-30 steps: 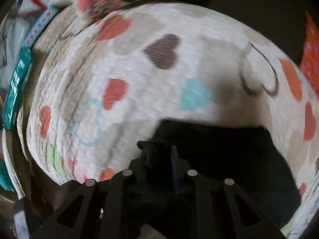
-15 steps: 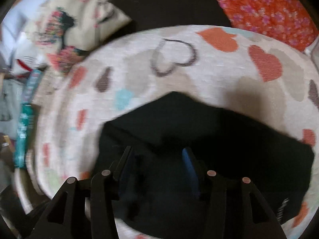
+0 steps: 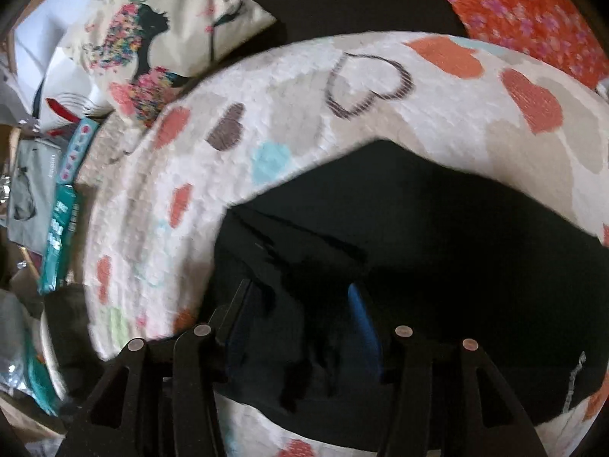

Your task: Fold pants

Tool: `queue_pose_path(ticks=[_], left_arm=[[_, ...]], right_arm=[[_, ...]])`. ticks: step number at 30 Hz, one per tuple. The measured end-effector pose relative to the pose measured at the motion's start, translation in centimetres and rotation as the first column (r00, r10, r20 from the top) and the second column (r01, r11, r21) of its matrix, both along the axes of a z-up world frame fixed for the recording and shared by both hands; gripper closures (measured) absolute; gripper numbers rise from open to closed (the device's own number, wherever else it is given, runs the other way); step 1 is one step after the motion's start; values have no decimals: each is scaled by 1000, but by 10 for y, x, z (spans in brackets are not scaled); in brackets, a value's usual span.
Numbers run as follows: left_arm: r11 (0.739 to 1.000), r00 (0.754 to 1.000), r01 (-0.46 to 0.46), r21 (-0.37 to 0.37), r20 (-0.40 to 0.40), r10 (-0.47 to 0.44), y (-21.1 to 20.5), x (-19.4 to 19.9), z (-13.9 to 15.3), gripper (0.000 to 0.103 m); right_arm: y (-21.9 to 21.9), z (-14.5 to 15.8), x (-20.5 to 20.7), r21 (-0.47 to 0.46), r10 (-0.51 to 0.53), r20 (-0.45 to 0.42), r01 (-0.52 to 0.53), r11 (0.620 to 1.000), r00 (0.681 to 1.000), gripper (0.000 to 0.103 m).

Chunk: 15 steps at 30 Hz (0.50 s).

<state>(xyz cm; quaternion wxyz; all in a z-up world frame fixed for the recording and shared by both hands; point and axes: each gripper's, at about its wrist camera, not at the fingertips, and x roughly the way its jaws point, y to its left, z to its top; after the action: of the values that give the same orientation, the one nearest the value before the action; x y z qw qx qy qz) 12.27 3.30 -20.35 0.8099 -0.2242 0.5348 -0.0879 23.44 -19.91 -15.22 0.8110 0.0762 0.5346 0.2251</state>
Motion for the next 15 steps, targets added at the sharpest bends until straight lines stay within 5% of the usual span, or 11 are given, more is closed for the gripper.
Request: queue_pose_path(ticks=[8, 10, 13, 15], left_arm=[[991, 997, 29, 129, 67, -38, -23, -7, -1, 41], [976, 993, 56, 210, 88, -76, -33, -8, -1, 70], [968, 987, 99, 232, 98, -125, -42, -9, 3, 90], [972, 988, 100, 214, 92, -122, -42, -8, 3, 90]], right_arm=[[107, -19, 67, -148, 212, -179, -240, 960, 961, 42], [126, -31, 76, -187, 213, -216, -254, 949, 953, 41], [150, -56, 80, -301, 211, -267, -289, 909, 940, 40], [165, -55, 72, -415, 245, -217, -316, 853, 945, 63]])
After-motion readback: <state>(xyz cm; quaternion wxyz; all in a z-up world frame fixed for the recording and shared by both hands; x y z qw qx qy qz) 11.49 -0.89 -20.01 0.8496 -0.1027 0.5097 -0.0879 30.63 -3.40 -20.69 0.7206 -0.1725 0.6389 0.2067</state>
